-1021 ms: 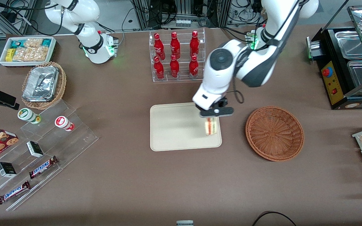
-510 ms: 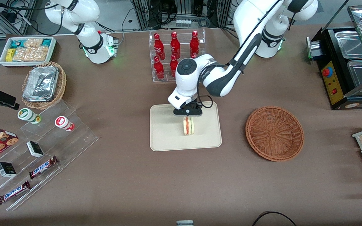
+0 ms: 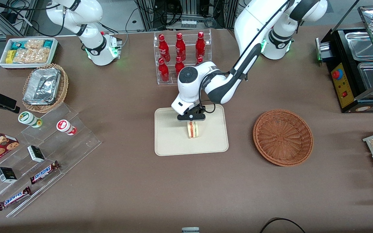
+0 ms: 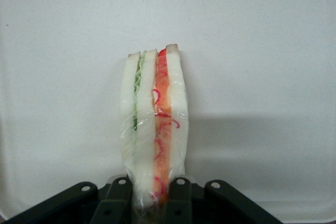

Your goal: Place sandwich from basket to tray

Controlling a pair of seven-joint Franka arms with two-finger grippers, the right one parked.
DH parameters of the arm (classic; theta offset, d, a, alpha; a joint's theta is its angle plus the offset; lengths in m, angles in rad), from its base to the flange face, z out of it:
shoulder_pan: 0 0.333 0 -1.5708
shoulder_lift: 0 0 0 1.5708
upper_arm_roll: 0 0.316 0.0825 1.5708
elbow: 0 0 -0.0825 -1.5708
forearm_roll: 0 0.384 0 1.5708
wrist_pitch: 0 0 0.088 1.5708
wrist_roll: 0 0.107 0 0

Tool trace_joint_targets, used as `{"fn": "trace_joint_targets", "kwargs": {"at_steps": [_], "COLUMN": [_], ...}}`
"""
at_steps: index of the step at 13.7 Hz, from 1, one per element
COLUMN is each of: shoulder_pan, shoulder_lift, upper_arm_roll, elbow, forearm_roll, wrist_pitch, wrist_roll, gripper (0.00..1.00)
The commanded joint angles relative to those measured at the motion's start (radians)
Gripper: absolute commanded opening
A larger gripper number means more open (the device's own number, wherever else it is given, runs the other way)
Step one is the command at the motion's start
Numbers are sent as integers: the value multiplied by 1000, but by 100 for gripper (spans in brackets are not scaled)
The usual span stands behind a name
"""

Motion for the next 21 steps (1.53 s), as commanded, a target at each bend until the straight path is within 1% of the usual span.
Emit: {"fn": "trace_joint_targets", "kwargs": {"at_steps": [1,2,3,6,9,10,12,14,15,16,17,19,21], "shoulder_pan": [-27,-29,-27,-20,-11,15,55,107,136,166,222,311,405], "shoulder_lift": [33,33,32,-6,-85,-117,-198,-276,-316,-356,-413,-485,-542], "upper_arm_roll": [16,16,16,16,16,14,16,14,14,16,16,16,16], "elbow": [39,40,40,58,126,144,178,184,184,184,183,183,183], "forearm_roll": [28,54,74,71,59,39,-36,-46,-61,-95,-133,-180,-210], "wrist_pitch": [12,12,11,-34,-229,-289,-366,-457,-506,-543,-593,-687,-759], "wrist_roll": [-42,-42,-40,-41,-40,-34,-22,0,36,88,186,344,499], "gripper": [0,37,99,100,100,100,100,100,100,100,100,100,100]}}
